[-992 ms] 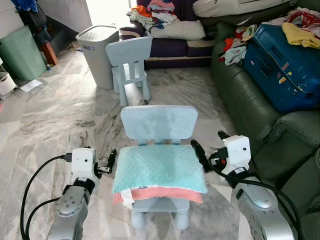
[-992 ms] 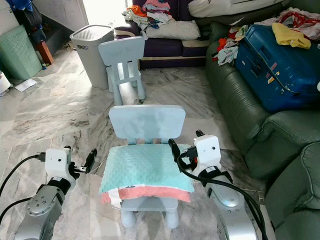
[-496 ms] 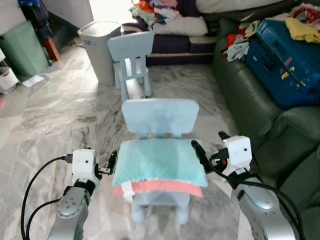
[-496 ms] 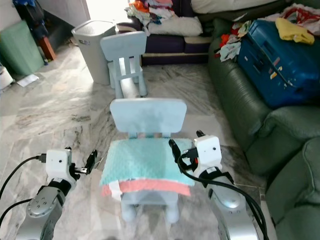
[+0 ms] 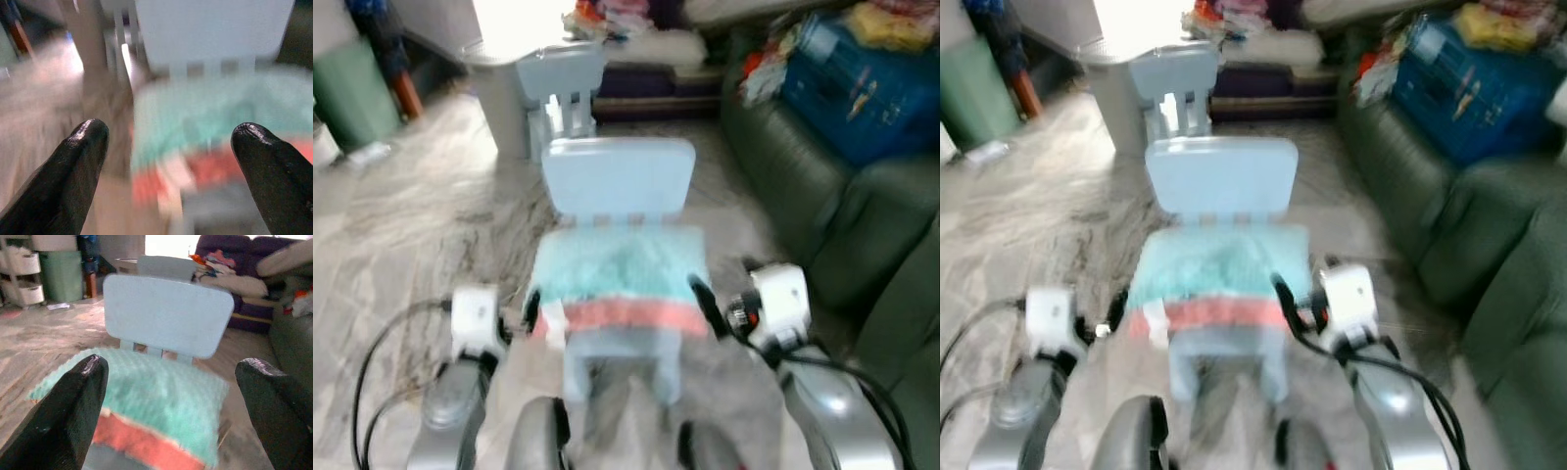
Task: Move the pillow to the sofa
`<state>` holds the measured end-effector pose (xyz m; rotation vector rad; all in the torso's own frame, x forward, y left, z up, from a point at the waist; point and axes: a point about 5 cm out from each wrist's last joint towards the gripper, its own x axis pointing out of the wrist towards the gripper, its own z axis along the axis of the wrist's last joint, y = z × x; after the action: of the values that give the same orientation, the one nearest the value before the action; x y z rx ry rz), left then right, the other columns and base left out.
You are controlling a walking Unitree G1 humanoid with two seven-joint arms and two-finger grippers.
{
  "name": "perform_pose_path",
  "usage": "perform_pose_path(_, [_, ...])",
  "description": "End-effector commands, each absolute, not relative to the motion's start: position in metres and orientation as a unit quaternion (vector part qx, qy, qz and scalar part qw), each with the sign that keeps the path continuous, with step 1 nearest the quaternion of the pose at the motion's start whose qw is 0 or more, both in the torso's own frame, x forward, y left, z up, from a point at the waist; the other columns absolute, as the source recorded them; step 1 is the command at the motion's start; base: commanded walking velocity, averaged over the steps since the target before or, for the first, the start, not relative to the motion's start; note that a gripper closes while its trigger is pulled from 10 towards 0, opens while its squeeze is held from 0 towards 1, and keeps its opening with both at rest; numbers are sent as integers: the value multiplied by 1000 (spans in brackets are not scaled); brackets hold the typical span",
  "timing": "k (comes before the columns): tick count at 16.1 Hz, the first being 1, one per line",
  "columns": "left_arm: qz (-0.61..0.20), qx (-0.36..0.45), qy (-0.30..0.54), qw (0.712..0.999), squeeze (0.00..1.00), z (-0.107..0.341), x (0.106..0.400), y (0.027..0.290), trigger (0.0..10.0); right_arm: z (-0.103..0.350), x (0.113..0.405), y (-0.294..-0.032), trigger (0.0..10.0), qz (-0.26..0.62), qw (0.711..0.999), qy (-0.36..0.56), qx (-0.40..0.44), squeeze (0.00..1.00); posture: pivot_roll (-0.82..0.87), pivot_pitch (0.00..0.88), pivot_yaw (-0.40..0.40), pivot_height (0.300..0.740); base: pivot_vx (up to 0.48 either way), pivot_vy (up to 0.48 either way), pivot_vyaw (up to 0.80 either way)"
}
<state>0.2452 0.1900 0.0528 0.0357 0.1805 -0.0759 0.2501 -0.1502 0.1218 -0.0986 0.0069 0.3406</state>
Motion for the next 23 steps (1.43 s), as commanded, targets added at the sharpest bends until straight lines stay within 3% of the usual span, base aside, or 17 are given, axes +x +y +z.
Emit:
perform_pose_path(1, [-25,37,79,996,0,60,250,198,10000,120,249,-147,10000,177,983,8,-48,0,-168,49,32,540,0,0,0])
perform_pose_path(15, [57,98,48,992,0,72,259,218,10000,121,253,-145,10000,186,981,3,-53,0,-163,34,28,370,0,0,0])
perform_pose_path(20, [88,98,10,991,0,89,274,225,10000,141,259,-136,10000,216,970,-57,-98,0,-166,44,31,365,0,0,0])
perform_pose_path(23, [122,80,-19,989,0,108,291,238,10000,167,278,-132,10000,224,964,-104,-100,0,-163,54,30,365,0,0,0])
